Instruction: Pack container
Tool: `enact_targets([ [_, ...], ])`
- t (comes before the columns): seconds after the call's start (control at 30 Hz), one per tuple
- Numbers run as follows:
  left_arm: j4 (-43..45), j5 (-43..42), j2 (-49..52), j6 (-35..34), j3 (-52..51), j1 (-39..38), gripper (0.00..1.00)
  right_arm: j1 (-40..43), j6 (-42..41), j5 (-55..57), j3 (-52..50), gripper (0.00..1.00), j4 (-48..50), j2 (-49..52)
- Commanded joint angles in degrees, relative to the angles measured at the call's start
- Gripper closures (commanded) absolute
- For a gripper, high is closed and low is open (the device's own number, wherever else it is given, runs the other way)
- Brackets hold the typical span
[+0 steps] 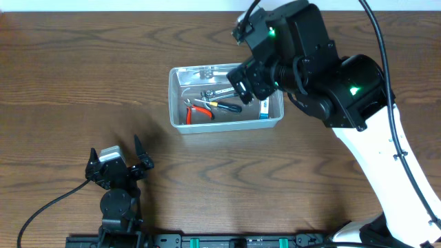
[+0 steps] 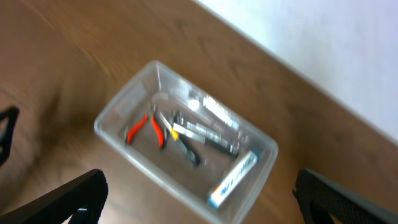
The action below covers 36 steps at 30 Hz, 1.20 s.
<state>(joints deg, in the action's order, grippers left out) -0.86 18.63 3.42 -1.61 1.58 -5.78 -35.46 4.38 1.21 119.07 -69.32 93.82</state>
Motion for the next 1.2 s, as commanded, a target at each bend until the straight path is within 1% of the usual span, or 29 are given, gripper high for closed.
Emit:
enact_targets([
  [0.0, -1.5, 0.9, -0.2, 0.1, -1.4, 0.1, 0.02, 1.1, -3.5, 6.1, -0.3, 0.01, -1.7, -2.3],
  [0.07, -1.5, 0.9, -0.2, 0.1, -1.4, 0.1, 0.02, 3.7, -3.5, 9.5, -0.3, 0.01, -2.6, -4.0],
  [0.13, -1.5, 0.9, -0.2, 0.1, -1.4, 0.1, 0.02, 7.8, -3.5, 10.3, -0.3, 0.01, -2.9, -5.7],
  [0.27, -1.5, 0.9, -0.2, 0.1, -1.4, 0.1, 0.02, 19.6, -3.1, 4.2, -0.3, 0.01, -2.8, -9.6],
  [0.33, -1.5, 0.9, -0.2, 0.1, -1.4, 0.1, 0.02, 26.4, -0.4, -1.5, -0.5, 0.01, -1.7, -11.4],
  [0.4, -1.5, 0.9, -0.2, 0.1, -1.4, 0.1, 0.02, 31.3, 2.8, -4.6, -2.4, 0.01, 0.5, -14.6],
  [0.5, -1.5, 0.9, -0.2, 0.1, -1.4, 0.1, 0.02, 33.4, 7.2, -4.1, -8.8, 0.01, 4.4, -20.9],
  [0.57, -1.5, 0.9, -0.2, 0.1, -1.4, 0.1, 0.02, 33.5, 9.4, -2.9, -15.8, 0.01, 7.8, -26.4],
  [0.67, -1.5, 0.9, -0.2, 0.1, -1.4, 0.1, 0.02, 33.5, 9.3, -3.0, -29.8, 0.01, 13.6, -35.6],
  [0.77, -1.5, 0.9, -0.2, 0.1, -1.4, 0.1, 0.02, 33.5, 6.9, -4.4, -46.6, 0.01, 19.8, -46.0],
  [0.97, -1.5, 0.9, -0.2, 0.1, -1.4, 0.1, 0.02, 33.5, 6.8, -7.8, -77.1, 0.01, 31.4, -64.8],
  [1.07, -1.5, 0.9, -0.2, 0.1, -1.4, 0.1, 0.02, 33.5, 6.8, -10.3, -88.7, 0.01, 35.1, -73.2],
  [1.17, -1.5, 0.9, -0.2, 0.1, -1.4, 0.1, 0.02, 33.5, 6.6, -13.6, -97.3, 0.01, 37.5, -80.7],
])
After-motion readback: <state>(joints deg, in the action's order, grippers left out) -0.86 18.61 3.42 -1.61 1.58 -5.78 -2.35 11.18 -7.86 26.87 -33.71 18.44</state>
